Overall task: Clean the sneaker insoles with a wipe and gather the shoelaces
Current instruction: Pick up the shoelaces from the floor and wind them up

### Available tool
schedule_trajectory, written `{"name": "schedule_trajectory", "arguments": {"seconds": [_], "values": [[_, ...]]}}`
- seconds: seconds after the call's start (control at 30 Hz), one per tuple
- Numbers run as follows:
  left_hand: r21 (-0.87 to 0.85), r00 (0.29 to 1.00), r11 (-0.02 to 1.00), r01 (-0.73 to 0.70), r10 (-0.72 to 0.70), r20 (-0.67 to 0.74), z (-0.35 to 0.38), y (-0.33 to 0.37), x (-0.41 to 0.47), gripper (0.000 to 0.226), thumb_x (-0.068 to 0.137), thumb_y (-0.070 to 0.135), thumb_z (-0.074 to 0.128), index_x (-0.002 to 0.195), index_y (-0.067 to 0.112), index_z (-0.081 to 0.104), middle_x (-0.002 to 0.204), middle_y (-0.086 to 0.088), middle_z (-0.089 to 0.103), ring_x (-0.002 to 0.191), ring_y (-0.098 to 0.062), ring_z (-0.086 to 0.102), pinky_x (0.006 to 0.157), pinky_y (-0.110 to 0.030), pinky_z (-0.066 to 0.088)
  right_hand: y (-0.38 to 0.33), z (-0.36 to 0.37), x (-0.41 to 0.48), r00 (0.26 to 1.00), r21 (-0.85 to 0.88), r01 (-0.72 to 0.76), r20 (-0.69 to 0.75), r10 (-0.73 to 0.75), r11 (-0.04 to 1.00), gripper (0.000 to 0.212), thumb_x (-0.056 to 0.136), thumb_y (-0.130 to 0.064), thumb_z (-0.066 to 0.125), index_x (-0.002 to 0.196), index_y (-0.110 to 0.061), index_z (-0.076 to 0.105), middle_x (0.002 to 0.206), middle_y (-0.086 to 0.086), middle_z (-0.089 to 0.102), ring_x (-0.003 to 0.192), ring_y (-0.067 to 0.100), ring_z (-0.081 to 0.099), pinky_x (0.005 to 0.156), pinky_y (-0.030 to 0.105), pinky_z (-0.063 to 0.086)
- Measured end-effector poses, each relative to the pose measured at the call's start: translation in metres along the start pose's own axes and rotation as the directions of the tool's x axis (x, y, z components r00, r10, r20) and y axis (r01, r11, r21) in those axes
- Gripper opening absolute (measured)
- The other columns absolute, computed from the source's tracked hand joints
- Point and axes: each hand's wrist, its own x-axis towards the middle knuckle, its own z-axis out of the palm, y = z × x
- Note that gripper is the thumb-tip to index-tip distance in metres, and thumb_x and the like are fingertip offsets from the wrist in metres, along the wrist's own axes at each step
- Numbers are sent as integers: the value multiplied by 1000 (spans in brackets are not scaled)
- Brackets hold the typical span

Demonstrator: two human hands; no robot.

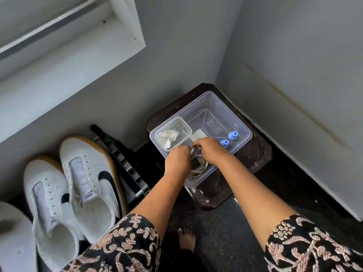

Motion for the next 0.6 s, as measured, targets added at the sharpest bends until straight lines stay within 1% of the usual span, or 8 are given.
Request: {"name": "schedule_trajectory", "arguments": {"seconds": [0.1, 0.13, 0.23, 0.33, 0.43, 0.5, 0.53, 0.6], "values": [[135, 1000, 991, -14, 15, -7, -2, -1, -2, 15, 82, 4, 54, 91, 13, 63, 90, -7, 65, 85, -29, 64, 61, -33, 41, -1, 4, 0, 999, -90, -3, -52, -1, 996, 18, 93, -11, 54, 108, -11, 64, 113, 12, 61, 99, 28, 59, 84, 37, 50], [174, 1000, 984, -27, 29, -8, -2, -1, -3, 16, 83, 5, 54, 93, 13, 63, 91, -7, 66, 88, -30, 64, 65, -34, 41, -2, 4, 0, 998, -86, -10, -58, 5, 996, 20, 94, -19, 52, 107, -8, 64, 112, 13, 59, 101, 29, 57, 85, 38, 48], [261, 997, 963, -67, 78, -29, 0, -3, -7, 17, 88, 8, 51, 98, 13, 64, 93, -7, 68, 92, -30, 63, 71, -32, 41, -6, 4, -4, 999, -76, -29, -21, 28, 997, 40, 96, -38, 46, 108, -5, 63, 114, 13, 55, 110, 29, 50, 90, 40, 43], [296, 995, 952, -79, 93, -34, 1, -4, -9, 19, 88, 8, 49, 98, 12, 65, 94, -7, 69, 93, -29, 63, 75, -32, 40, -6, 1, -9, 998, -103, -44, 45, 49, 994, 44, 95, -44, 43, 107, -6, 62, 115, 13, 55, 111, 30, 49, 90, 42, 43], [313, 996, 946, -84, 91, -9, -2, -3, -10, 20, 84, 5, 50, 96, 12, 64, 95, -8, 69, 94, -30, 62, 74, -32, 39, -6, -3, -14, 988, -96, -55, 136, 68, 994, 30, 88, -34, 54, 97, -8, 64, 108, 11, 61, 100, 28, 57, 83, 39, 49], [320, 996, 943, -87, 90, 4, -4, -2, -11, 21, 83, 4, 50, 96, 12, 64, 95, -8, 68, 94, -30, 62, 74, -31, 36, -10, -4, -17, 984, -195, -38, 163, 71, 980, 20, 82, -23, 59, 96, -10, 63, 106, 9, 63, 100, 27, 58, 79, 35, 45], [322, 996, 943, -88, 92, 5, -4, -2, -12, 21, 83, 4, 50, 96, 12, 64, 95, -8, 69, 94, -30, 62, 75, -32, 37, -12, -2, -18, 985, -247, -29, 158, 70, 969, 17, 82, -18, 59, 97, -12, 63, 106, 9, 63, 102, 28, 58, 80, 35, 42], [325, 995, 941, -95, 101, -1, -3, -2, -12, 20, 83, 5, 49, 95, 13, 64, 94, -7, 69, 94, -30, 62, 77, -32, 37, -14, 5, -17, 985, -284, -44, 148, 89, 958, 20, 83, -9, 56, 100, -15, 63, 108, 9, 63, 106, 28, 58, 85, 37, 41]]}}
